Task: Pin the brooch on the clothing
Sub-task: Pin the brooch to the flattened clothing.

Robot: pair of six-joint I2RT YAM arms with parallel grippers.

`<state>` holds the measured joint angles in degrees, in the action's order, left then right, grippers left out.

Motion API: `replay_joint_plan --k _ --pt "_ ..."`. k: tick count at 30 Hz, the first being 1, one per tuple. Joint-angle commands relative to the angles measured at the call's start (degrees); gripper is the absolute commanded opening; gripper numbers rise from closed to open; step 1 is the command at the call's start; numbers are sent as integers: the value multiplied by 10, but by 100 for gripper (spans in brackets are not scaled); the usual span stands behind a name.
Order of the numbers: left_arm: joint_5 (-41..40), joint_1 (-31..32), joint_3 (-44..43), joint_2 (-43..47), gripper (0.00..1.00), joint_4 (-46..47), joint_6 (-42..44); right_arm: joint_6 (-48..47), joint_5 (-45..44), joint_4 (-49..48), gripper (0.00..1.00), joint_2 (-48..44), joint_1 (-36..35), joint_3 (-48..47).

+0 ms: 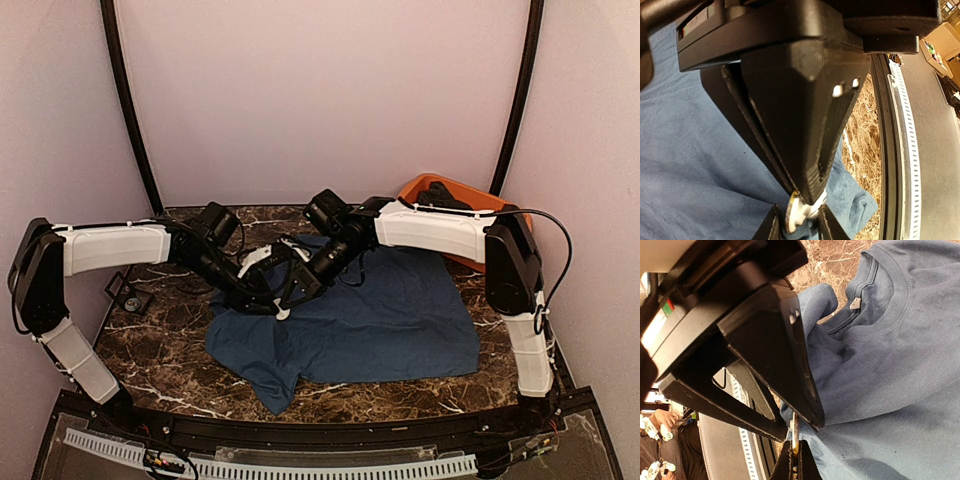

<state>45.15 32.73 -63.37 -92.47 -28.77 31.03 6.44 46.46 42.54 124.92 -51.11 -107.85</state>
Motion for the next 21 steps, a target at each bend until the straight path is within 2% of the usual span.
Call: replay_joint_plan --k 1,21 --pt "3 -2 -5 -8 23 -1 -5 -6 13 -11 0 -26 -5 -5" --pt "1 -1 -7 -18 24 13 -24 -9 16 -7 0 -22 -5 -12"
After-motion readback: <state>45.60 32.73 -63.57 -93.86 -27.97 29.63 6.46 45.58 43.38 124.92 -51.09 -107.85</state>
